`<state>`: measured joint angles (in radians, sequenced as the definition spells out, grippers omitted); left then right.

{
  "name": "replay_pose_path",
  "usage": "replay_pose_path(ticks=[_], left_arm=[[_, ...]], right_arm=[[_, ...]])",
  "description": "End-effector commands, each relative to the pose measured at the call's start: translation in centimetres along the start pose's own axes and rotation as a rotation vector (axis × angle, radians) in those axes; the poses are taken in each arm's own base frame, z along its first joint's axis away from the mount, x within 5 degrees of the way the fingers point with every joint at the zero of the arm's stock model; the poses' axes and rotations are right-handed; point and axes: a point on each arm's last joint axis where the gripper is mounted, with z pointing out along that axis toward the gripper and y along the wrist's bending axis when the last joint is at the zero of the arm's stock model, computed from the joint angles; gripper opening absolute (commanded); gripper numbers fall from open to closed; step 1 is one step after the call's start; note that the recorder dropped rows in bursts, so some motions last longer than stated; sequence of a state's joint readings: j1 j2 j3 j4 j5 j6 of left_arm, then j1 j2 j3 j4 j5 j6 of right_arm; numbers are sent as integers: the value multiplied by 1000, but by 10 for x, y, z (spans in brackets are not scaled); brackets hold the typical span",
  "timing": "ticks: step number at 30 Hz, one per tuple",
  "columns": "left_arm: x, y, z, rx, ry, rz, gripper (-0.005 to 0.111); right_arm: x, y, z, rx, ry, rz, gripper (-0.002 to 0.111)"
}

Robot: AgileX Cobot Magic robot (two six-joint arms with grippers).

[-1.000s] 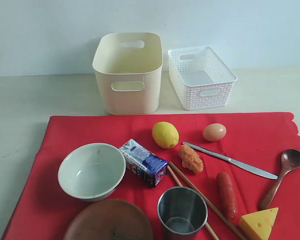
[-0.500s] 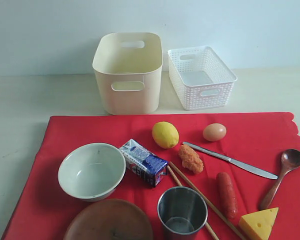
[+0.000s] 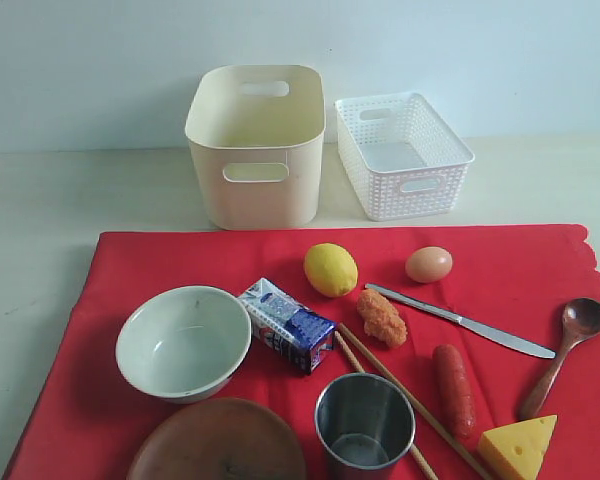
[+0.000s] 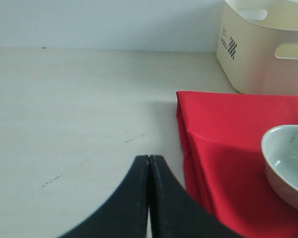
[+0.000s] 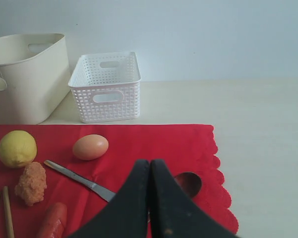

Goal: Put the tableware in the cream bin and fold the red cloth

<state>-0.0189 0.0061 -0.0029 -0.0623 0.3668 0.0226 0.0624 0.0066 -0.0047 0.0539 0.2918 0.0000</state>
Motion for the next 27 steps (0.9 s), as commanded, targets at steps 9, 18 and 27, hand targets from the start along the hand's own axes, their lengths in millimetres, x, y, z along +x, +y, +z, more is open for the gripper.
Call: replay_pose_path(ticks=[9, 18, 27], left_arm=[[-1, 0, 0, -3, -18, -1, 0], [-1, 0, 0, -3, -18, -1, 0], [-1, 0, 0, -3, -18, -1, 0]], right_arm=[[0, 0, 0, -1, -12, -3, 0], [0, 0, 0, -1, -12, -3, 0], [1, 0, 1, -1, 1, -3, 0]])
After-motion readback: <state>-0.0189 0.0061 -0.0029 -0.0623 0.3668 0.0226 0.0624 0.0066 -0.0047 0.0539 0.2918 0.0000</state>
